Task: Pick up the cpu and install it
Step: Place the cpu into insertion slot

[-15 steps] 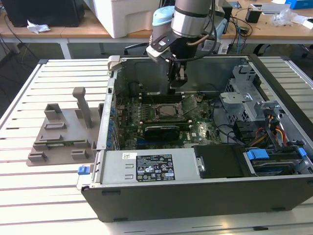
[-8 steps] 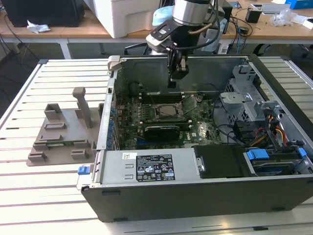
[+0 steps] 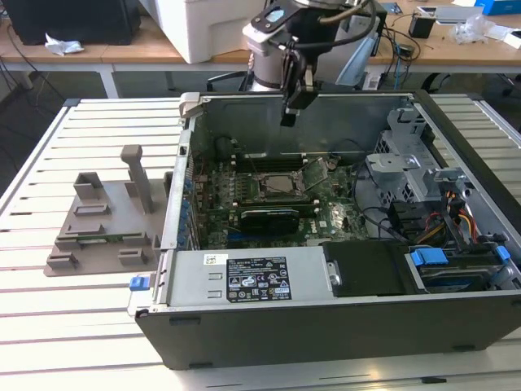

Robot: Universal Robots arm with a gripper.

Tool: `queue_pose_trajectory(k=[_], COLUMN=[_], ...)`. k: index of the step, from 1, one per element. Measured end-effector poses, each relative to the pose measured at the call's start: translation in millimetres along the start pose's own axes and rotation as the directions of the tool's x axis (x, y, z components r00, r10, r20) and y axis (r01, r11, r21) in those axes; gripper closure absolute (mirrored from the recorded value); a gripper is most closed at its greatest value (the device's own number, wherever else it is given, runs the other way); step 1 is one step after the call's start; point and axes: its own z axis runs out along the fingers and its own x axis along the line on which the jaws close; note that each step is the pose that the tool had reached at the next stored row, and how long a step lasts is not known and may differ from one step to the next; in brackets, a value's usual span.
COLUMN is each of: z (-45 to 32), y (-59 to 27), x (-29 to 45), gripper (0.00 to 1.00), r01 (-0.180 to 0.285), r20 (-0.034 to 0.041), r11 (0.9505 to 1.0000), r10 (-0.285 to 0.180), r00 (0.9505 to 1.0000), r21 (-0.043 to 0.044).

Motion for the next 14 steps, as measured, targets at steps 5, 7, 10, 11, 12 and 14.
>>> queue_pose_trajectory(k=[5,7,10,11,12,14], z=[-9.6,-9.8,-9.7,-9.6,-9.5,-9.2], y=[-1.4,-1.4,-1.5,-1.6,-1.7,-1.7], x=[-0.4,-0.4,-0.4,-0.4,-0.4,-0.4], gripper=[0.89,0.89,0.89,0.89,0.89,0.89], r01=[0.000,0.000,-0.001,-0.002,-0.003,-0.004], r20=[-0.0002,0.0000,0.0022,0.0029,0.0043,0.0043], r11=[1.0000,1.0000,0.9997,0.9993,0.9983,0.9967], r10=[0.000,0.000,0.001,0.002,0.003,0.004], r00=[1.0000,1.0000,1.0000,1.0000,1.0000,1.0000], r21=[-0.0001,0.0000,-0.0249,-0.0375,-0.0576,-0.0809])
